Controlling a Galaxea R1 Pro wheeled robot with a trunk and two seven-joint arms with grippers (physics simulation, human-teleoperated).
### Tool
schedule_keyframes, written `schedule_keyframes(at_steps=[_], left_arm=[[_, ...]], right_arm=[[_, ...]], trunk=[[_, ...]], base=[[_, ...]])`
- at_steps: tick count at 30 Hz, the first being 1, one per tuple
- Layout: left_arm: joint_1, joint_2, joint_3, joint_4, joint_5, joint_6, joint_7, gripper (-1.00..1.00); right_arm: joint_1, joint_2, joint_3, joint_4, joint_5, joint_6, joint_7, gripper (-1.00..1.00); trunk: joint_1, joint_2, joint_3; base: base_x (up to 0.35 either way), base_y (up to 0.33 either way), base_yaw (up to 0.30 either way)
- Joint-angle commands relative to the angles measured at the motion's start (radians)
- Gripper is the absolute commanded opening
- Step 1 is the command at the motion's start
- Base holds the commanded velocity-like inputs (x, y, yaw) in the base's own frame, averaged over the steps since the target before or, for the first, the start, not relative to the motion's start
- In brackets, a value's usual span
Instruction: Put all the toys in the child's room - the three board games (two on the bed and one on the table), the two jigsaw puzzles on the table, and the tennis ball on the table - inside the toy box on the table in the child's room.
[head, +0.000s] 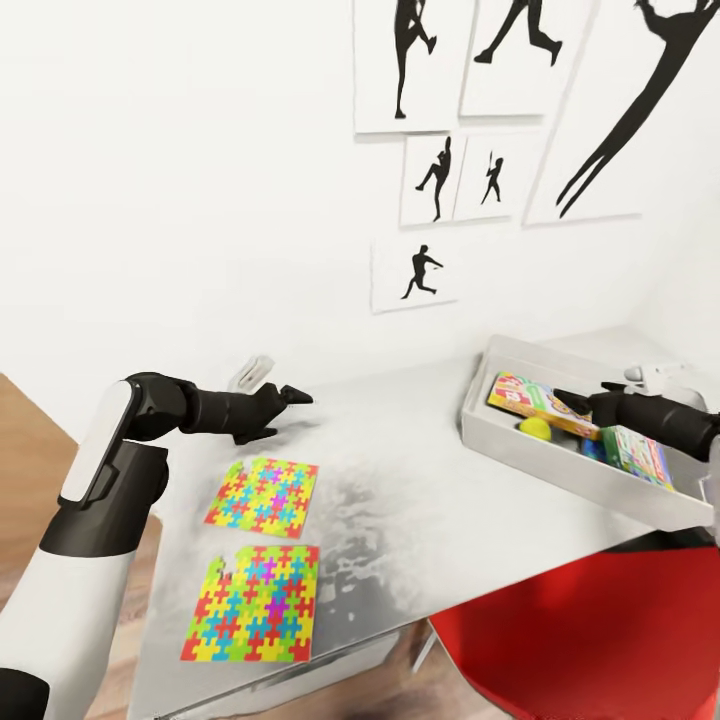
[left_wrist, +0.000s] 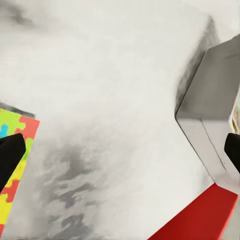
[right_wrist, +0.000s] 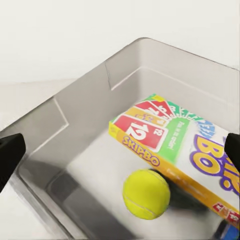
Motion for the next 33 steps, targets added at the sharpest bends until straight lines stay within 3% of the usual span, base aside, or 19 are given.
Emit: schedule_keyframes(at_steps=[1, 8, 26, 33], left_arm=[[-0.001, 0.000, 0.000, 0.000, 0.009, 0.004, 0.010, 1.00], [-0.001, -0.001, 0.000, 0.001, 0.009, 0.005, 0.010, 1.00], [0.022, 0.012, 0.002, 0.004, -0.004, 0.004, 0.013, 1.00], [0.025, 0.017, 0.002, 0.005, -0.017, 0.004, 0.012, 1.00]], right_arm=[[-0.001, 0.001, 0.000, -0.001, 0.011, 0.003, 0.010, 1.00], [0.000, 0.002, -0.004, -0.001, 0.011, 0.003, 0.010, 1.00], [0.001, 0.003, 0.005, -0.002, 0.011, 0.029, 0.025, 1.00], [-0.002, -0.005, -0.003, -0.001, 0.011, 0.085, 0.140, 1.00]], trunk=[[0.000, -0.001, 0.001], [0.000, -0.001, 0.012], [0.000, -0.001, 0.041], [0.000, -0.001, 0.053]], base=[[-0.088, 0.296, 0.000], [-0.085, 0.246, 0.000], [-0.001, 0.001, 0.000], [-0.104, 0.152, 0.000]])
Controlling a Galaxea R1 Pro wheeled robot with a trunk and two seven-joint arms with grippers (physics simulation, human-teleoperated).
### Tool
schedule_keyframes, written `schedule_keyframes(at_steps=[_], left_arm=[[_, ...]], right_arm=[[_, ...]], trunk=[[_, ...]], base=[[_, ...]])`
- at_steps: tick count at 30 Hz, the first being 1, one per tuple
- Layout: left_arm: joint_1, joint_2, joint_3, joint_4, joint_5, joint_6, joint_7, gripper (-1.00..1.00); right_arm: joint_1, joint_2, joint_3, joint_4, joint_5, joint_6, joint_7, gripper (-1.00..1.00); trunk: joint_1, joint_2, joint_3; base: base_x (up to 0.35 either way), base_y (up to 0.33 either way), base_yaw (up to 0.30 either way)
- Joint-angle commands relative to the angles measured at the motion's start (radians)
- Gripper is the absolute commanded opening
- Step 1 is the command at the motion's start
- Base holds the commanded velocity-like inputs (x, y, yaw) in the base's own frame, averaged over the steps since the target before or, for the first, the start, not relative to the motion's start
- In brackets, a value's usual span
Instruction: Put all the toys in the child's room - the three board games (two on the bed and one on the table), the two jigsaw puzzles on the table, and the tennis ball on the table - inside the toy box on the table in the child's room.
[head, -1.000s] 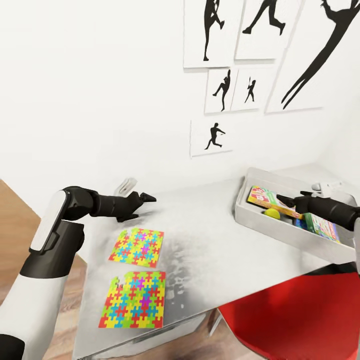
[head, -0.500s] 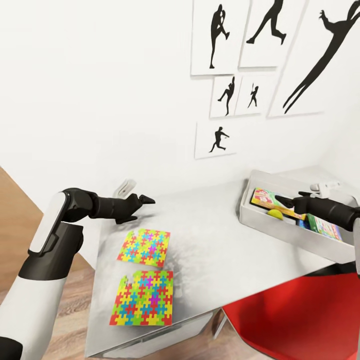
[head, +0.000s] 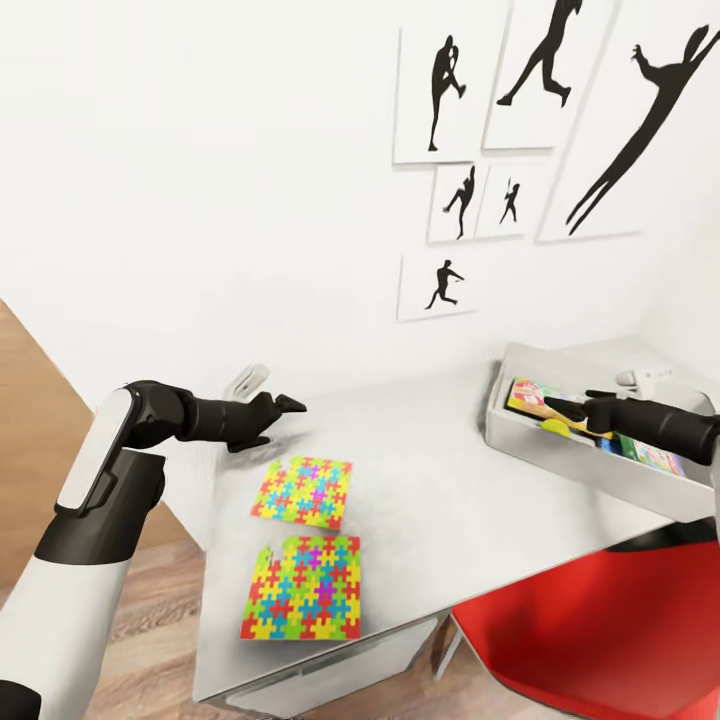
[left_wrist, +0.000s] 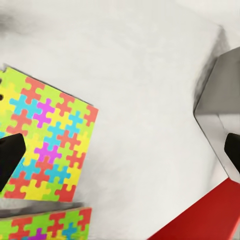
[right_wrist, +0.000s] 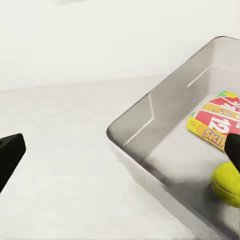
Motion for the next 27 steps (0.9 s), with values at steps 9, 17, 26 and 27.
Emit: schedule_keyframes(at_steps=[9, 17, 26, 27], left_arm=[[0.014, 0.007, -0.001, 0.000, 0.003, 0.003, 0.012, 1.00], [0.070, 0.107, 0.001, 0.029, 0.004, 0.000, 0.011, 1.00], [0.181, 0.236, 0.060, 0.094, -0.096, 0.009, -0.279, 1.00], [0.210, 0.246, 0.069, 0.104, -0.162, 0.007, -0.380, 1.00]], right_arm=[[-0.001, 0.004, -0.003, -0.001, 0.012, 0.011, 0.044, 1.00], [-0.003, 0.076, 0.117, -0.001, 0.016, 0.034, 0.032, 1.00], [0.000, 0.185, 0.289, -0.001, 0.026, 0.069, -0.013, 1.00], [0.000, 0.191, 0.303, 0.000, 0.028, 0.094, -0.022, 1.00]], trunk=[[0.000, -0.001, 0.014], [0.000, -0.001, 0.027], [0.000, -0.001, 0.041], [0.000, -0.001, 0.043]], base=[[-0.098, 0.170, 0.000], [-0.005, 0.009, 0.000], [0.000, 0.000, 0.000], [0.000, 0.000, 0.000]])
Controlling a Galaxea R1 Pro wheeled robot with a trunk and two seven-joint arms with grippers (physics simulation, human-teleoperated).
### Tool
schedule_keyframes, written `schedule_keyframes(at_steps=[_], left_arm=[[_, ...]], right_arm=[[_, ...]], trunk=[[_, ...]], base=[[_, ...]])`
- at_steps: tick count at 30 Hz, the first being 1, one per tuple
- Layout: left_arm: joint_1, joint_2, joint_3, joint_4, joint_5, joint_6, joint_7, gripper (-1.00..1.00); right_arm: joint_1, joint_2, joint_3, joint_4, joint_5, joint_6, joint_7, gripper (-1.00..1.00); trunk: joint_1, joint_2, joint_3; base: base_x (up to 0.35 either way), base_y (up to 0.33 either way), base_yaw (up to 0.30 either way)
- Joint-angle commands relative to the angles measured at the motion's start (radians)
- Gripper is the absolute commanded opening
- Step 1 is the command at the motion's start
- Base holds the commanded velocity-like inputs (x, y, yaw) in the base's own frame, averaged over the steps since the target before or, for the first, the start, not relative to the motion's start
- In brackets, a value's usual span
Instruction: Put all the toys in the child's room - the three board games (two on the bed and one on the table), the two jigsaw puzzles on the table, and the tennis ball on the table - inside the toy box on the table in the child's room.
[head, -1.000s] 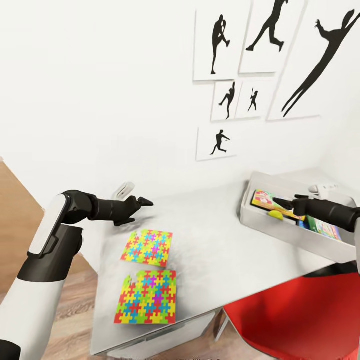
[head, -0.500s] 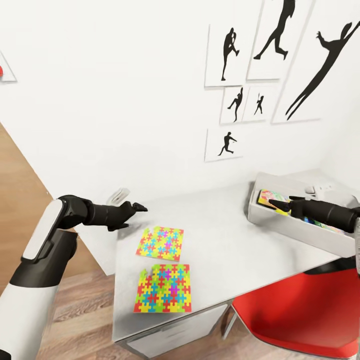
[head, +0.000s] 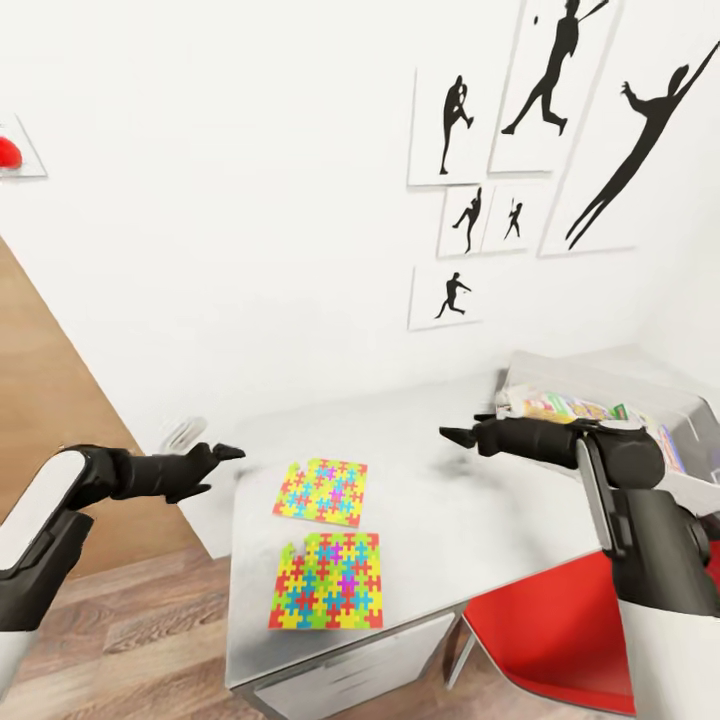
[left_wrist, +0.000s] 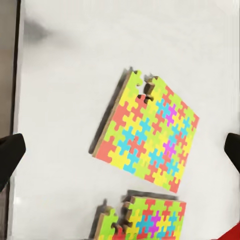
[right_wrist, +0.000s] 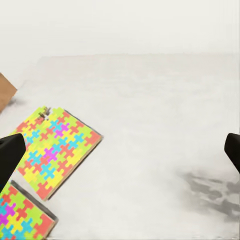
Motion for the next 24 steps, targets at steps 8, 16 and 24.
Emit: schedule_keyframes(at_steps=[8, 16, 24], left_arm=[[0.160, 0.012, 0.161, 0.205, -0.350, -0.024, -0.620, 1.00], [0.193, -0.023, 0.176, 0.556, -0.628, -0.225, -1.034, 1.00], [0.144, -0.058, 0.180, 0.860, -0.698, -0.412, -1.127, 1.00]], right_arm=[[-0.002, 0.134, 0.025, 0.039, 0.011, 0.048, -0.206, 1.00], [-0.014, 0.223, 0.021, 0.292, -0.015, 0.047, -0.343, 1.00], [-0.024, 0.234, -0.028, 0.437, -0.117, 0.033, -0.360, 1.00]], trunk=[[0.000, -0.001, 0.012], [0.000, -0.001, 0.025], [0.000, -0.001, 0.038]], base=[[0.000, 0.000, 0.000], [0.000, 0.000, 0.000], [0.000, 0.000, 0.000]])
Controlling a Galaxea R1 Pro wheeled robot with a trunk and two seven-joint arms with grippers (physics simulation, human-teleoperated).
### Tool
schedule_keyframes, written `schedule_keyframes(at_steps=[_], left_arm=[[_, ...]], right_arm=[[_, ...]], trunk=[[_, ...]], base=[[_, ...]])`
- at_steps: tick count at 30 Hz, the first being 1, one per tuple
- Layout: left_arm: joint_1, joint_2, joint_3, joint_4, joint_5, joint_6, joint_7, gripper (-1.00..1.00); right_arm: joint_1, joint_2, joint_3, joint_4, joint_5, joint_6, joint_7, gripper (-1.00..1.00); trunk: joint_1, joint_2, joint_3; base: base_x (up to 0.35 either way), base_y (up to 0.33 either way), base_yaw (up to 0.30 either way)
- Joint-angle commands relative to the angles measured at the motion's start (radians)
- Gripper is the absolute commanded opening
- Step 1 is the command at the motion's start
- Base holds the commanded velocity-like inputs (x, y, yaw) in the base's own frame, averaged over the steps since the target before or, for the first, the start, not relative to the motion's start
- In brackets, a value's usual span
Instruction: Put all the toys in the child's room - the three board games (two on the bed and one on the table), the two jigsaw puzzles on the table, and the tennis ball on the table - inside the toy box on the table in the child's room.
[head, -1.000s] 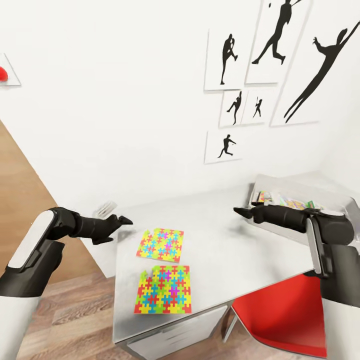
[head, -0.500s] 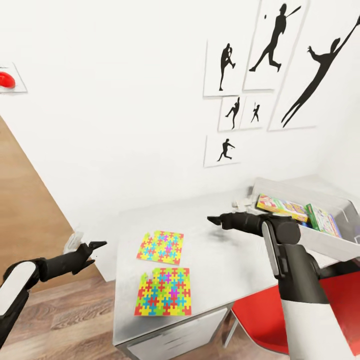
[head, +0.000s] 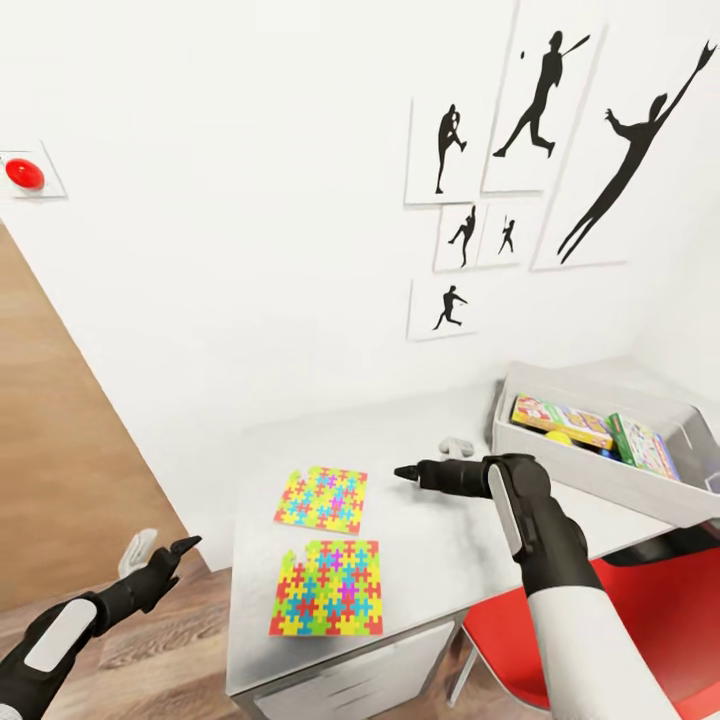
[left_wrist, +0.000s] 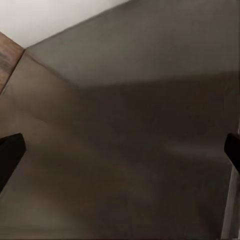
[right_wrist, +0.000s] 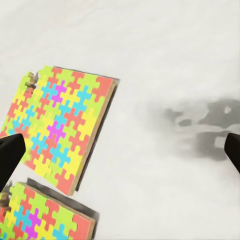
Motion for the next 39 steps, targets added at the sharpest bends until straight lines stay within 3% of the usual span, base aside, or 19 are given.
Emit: schedule_keyframes(at_steps=[1, 5, 7, 9, 10, 14, 15, 25, 30, 39], left_arm=[[-0.002, 0.001, 0.003, 0.009, 0.004, 0.005, -0.002, 1.00], [-0.008, 0.003, 0.006, 0.038, 0.008, -0.007, -0.017, 1.00], [-0.008, 0.003, 0.003, 0.044, 0.003, -0.009, -0.023, 1.00], [-0.009, 0.003, 0.001, 0.046, 0.002, -0.009, -0.024, 1.00], [-0.009, 0.004, 0.001, 0.047, 0.001, -0.009, -0.024, 1.00], [-0.009, 0.005, 0.000, 0.048, 0.000, -0.008, -0.025, 1.00], [-0.007, 0.003, 0.003, 0.048, 0.002, -0.007, -0.023, 1.00], [-0.007, 0.003, 0.007, 0.048, 0.005, -0.011, -0.016, 1.00], [-0.007, -0.003, 0.002, 0.048, 0.002, -0.047, -0.017, 1.00], [-0.007, -0.007, -0.002, 0.048, 0.000, -0.064, -0.021, 1.00]], right_arm=[[-0.001, 0.001, -0.004, 0.002, -0.001, 0.005, 0.003, 1.00], [0.000, 0.001, -0.010, 0.038, -0.006, -0.008, 0.002, 1.00], [0.007, 0.002, -0.011, 0.072, -0.008, -0.097, 0.002, 1.00], [0.007, 0.002, -0.009, 0.167, -0.008, -0.144, 0.001, 1.00], [0.004, 0.002, -0.009, 0.280, -0.009, -0.172, 0.002, 1.00], [0.003, 0.001, -0.008, 0.346, -0.008, -0.217, 0.000, 1.00], [0.004, 0.012, -0.008, 0.367, -0.007, -0.231, -0.002, 1.00], [0.004, 0.015, -0.009, 0.369, -0.008, -0.232, -0.008, 1.00], [0.003, 0.015, -0.009, 0.369, -0.009, -0.232, -0.008, 1.00], [0.003, 0.014, -0.011, 0.369, -0.010, -0.232, -0.008, 1.00]], trunk=[[0.000, -0.001, 0.001], [0.000, -0.001, 0.006], [0.000, -0.001, 0.007], [0.000, -0.001, 0.007], [0.000, -0.001, 0.008], [0.000, -0.001, 0.008], [0.000, -0.001, 0.008], [0.000, -0.001, 0.008], [0.000, -0.001, 0.008], [0.000, -0.001, 0.008]], base=[[0.000, 0.000, 0.000], [0.000, 0.000, 0.000], [0.073, 0.039, 0.000], [0.199, 0.125, 0.000], [0.263, 0.169, 0.000], [0.280, 0.187, 0.000], [0.040, 0.028, 0.000], [0.006, 0.004, 0.101], [0.000, 0.000, 0.255], [0.000, 0.000, 0.014]])
